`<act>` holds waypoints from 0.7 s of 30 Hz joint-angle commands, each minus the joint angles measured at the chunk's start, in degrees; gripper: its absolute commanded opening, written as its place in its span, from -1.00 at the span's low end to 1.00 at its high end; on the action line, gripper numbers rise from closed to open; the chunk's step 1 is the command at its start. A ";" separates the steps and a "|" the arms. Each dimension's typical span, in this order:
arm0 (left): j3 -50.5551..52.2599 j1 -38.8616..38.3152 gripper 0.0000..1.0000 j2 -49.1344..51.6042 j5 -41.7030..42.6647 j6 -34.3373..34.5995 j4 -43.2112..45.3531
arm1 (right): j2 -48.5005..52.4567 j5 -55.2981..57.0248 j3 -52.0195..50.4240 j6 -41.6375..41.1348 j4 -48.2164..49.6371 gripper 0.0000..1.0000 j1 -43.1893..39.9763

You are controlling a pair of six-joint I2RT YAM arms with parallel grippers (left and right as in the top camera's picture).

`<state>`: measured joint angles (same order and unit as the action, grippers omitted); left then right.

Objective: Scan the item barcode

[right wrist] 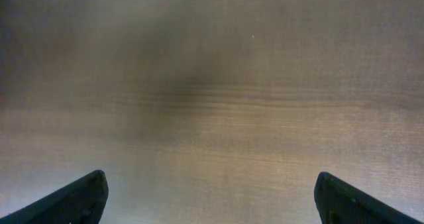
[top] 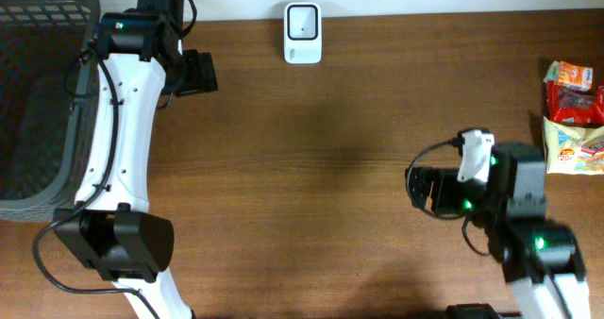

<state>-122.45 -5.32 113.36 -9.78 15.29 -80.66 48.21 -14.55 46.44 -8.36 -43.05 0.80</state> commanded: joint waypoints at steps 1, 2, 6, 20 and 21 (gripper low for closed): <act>-0.24 0.24 0.98 -0.44 -0.37 0.55 0.07 | -13.05 1.70 -12.63 -1.14 6.84 0.97 0.55; -0.24 0.22 0.98 -0.44 -0.37 0.55 0.07 | -17.42 1.75 -16.31 -1.09 9.79 0.97 0.55; -0.24 0.24 0.98 -0.44 -0.37 0.55 0.09 | -32.46 1.73 -28.20 -1.11 19.30 0.97 0.52; -0.24 0.13 0.98 -0.44 -0.37 0.55 0.09 | -48.02 13.22 -46.12 -1.05 45.64 0.97 1.18; -0.24 0.13 0.98 -0.44 -0.37 0.55 0.07 | -48.02 14.08 -46.12 -1.05 44.94 0.98 1.16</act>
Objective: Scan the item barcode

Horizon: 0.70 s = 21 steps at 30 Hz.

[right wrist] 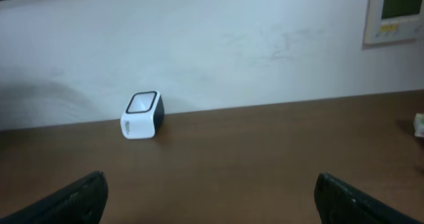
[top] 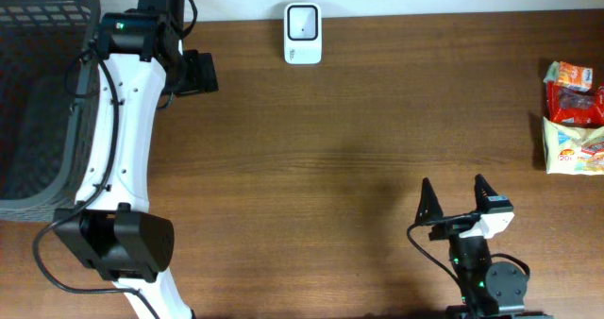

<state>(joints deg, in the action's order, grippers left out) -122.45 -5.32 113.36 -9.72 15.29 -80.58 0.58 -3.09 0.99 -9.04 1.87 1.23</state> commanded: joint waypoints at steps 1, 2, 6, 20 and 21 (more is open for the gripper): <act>-0.24 0.13 0.98 -0.44 -0.44 0.55 -0.02 | -0.39 3.02 -0.68 -0.39 -1.64 0.97 0.57; -0.24 0.13 0.98 -0.44 -0.44 0.55 -0.02 | -0.39 3.87 -0.68 -0.39 -5.86 0.97 0.50; -0.24 0.13 0.98 -0.44 -0.44 0.55 0.00 | -0.42 3.80 -0.68 1.33 -6.60 0.97 -0.17; -0.24 0.13 0.98 -0.44 -0.44 0.55 -0.02 | -0.42 3.78 -0.68 13.09 -6.67 0.97 0.35; -0.24 0.13 0.98 -0.44 -0.44 0.55 0.00 | -0.42 3.78 -0.68 13.07 -6.67 0.97 0.26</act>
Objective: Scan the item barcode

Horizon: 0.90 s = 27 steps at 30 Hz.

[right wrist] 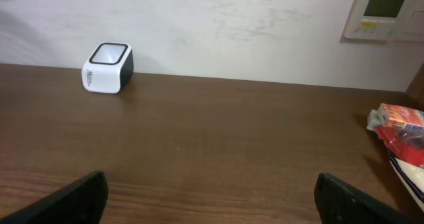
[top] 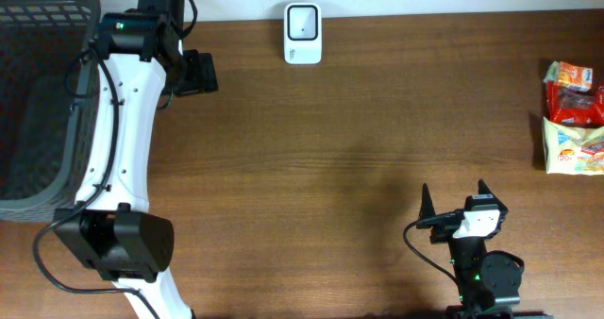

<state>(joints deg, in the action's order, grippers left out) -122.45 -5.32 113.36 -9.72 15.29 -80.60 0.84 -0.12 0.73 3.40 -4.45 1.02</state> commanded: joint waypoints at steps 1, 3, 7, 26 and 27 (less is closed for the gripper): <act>-0.24 0.13 0.98 -0.44 -0.44 0.55 0.00 | -0.68 0.83 -0.42 0.63 -0.35 0.97 0.48; -0.24 0.13 0.98 -0.44 -0.44 0.55 0.00 | -0.68 0.90 -0.42 -0.85 -0.35 0.97 0.42; -0.24 0.13 0.98 -0.44 -0.44 0.55 0.02 | -0.68 1.07 -0.42 -2.43 -0.37 0.97 0.35; -0.24 0.24 0.98 -0.44 -0.46 0.55 0.02 | -0.66 0.81 -0.42 -3.45 -0.26 0.97 0.37; -0.24 0.24 0.98 -0.44 -0.55 0.52 -0.04 | -0.66 0.81 -0.42 -3.45 -0.26 0.97 0.37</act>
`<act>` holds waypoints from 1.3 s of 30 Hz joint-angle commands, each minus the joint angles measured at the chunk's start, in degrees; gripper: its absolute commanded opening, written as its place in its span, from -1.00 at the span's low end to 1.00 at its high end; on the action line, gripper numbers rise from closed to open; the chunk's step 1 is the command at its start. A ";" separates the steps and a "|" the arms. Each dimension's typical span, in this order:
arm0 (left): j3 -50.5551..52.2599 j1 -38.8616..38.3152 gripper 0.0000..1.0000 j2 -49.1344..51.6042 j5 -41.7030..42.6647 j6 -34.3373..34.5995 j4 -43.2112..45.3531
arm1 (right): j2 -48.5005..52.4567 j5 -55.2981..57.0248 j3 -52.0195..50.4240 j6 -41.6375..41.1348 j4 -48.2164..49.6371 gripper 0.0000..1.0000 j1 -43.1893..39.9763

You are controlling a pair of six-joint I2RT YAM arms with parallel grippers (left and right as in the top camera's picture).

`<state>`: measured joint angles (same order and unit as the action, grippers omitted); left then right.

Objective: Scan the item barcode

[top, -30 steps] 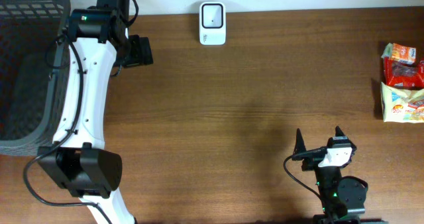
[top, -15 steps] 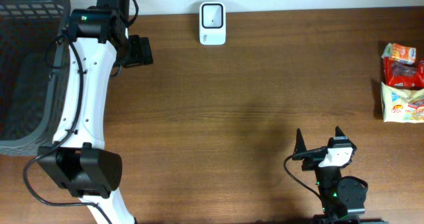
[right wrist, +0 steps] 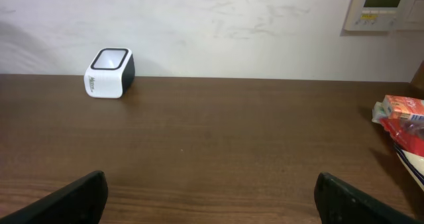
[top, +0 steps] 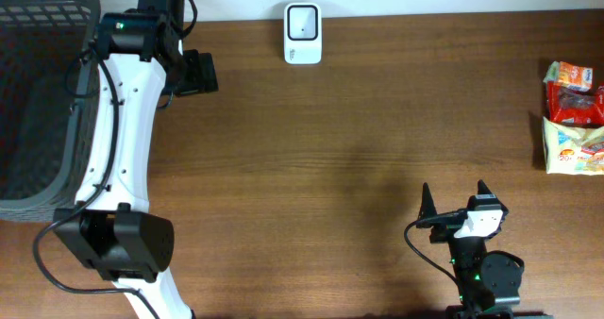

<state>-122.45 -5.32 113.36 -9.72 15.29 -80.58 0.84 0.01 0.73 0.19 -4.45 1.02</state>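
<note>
The white barcode scanner (top: pixel 303 33) with its dark window stands at the table's back edge, far left in the right wrist view (right wrist: pixel 110 73). Snack packets (top: pixel 573 116) lie piled at the right edge, and their red-orange corner shows in the right wrist view (right wrist: pixel 403 116). My right gripper (top: pixel 454 193) sits low near the front edge, pointing level toward the back wall. It is open and empty (right wrist: pixel 212 194), with dark fingertips (right wrist: pixel 79 196) at the frame's lower corners. My left gripper (top: pixel 195 72) is at the back left beside the basket; its jaws are not readable.
A grey mesh basket (top: pixel 38 92) fills the left end of the table. The left arm's white links (top: pixel 123 140) run along the basket's right side. A wall panel (right wrist: pixel 384 5) hangs behind the table at the right.
The right wrist camera's aim has shifted very slightly, so the scanner and packets sit a little further right in its view. Overhead, both arms look unchanged.
At first my open right gripper hung over the middle right of the table, looking down at bare wood. Then it was back by the front edge, pointing level at the wall with the scanner in view. Afterwards it faced a bit further right, showing the packets. The left arm stayed put.
</note>
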 commanded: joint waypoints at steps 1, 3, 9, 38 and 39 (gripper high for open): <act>-0.24 0.24 0.98 -0.44 -0.66 0.52 -0.50 | -0.66 0.68 -0.42 -0.24 -0.26 0.97 0.37; -0.24 0.24 0.98 -1.33 0.55 0.55 -2.60 | -0.66 0.68 -0.42 -0.24 -0.26 0.97 0.37; 38.97 -4.94 0.98 -30.82 2.21 0.50 20.57 | -0.66 0.68 -0.42 -0.24 -0.26 0.97 0.37; 121.96 5.60 0.98 -113.09 3.93 -16.68 76.24 | -0.66 0.68 -0.42 -0.24 -0.26 0.97 0.37; 121.96 5.60 0.98 -113.09 3.93 -16.63 76.24 | -0.66 0.68 -0.42 -0.24 -0.26 0.97 0.37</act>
<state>-0.95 -0.01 0.80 -6.87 0.08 -4.25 0.58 0.21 0.73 0.19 -4.43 1.02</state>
